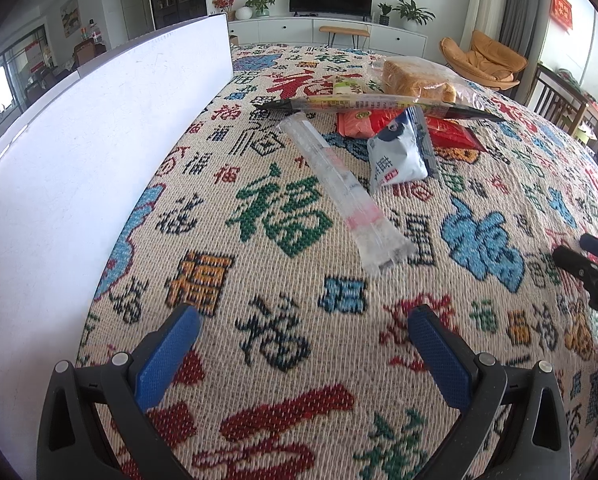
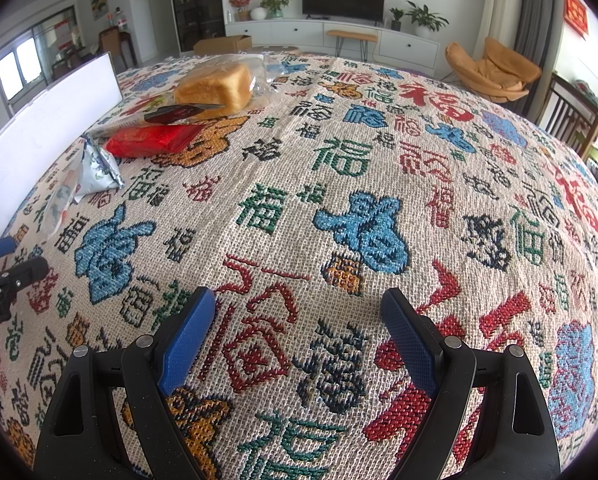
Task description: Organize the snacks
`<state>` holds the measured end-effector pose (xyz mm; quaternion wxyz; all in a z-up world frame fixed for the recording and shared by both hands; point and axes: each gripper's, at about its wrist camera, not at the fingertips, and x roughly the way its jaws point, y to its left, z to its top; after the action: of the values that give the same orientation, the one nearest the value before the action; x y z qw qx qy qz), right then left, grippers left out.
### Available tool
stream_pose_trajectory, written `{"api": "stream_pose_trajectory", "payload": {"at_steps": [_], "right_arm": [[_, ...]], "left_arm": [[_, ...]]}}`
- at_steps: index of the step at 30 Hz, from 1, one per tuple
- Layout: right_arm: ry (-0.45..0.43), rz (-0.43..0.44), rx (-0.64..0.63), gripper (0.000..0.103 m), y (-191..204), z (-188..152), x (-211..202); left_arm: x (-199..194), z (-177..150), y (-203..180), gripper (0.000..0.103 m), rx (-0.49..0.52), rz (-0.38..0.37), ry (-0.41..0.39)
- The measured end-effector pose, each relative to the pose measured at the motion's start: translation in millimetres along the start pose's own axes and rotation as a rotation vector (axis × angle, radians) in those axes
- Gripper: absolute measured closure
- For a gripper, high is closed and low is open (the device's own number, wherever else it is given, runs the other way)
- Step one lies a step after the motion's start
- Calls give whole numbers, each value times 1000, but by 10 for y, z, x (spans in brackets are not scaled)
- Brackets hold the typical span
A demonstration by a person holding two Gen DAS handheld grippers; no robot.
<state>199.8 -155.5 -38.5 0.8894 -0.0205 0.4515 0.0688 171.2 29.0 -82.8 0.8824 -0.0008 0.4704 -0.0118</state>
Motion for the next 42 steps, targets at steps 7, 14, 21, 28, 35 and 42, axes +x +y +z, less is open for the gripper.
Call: {"api": "stream_pose_trajectory", "payload": {"at_steps": [7,14,21,28,35,42], "right_arm": [[0,-1,-1,16,6,-3,-2],[0,0,0,16,6,-3,-2],[0,-3,-2,16,15,-1,-2],[0,-2,-2,16,16,-1,-1],[0,-2,-2,15,15,-1,-1],[0,-2,-2,15,13,-1,-1]], "left_arm": [[-120,13,53,0,-114,-67,79],[-225,116,229,0,-241,-100,-46],[-297,-17,228,2,-234,-150,-99],[-270,462,58,2,-174,-176,-87],[301,801,-155,59,-89,-81,76],[183,568,80,85,-63,-132,73]]}}
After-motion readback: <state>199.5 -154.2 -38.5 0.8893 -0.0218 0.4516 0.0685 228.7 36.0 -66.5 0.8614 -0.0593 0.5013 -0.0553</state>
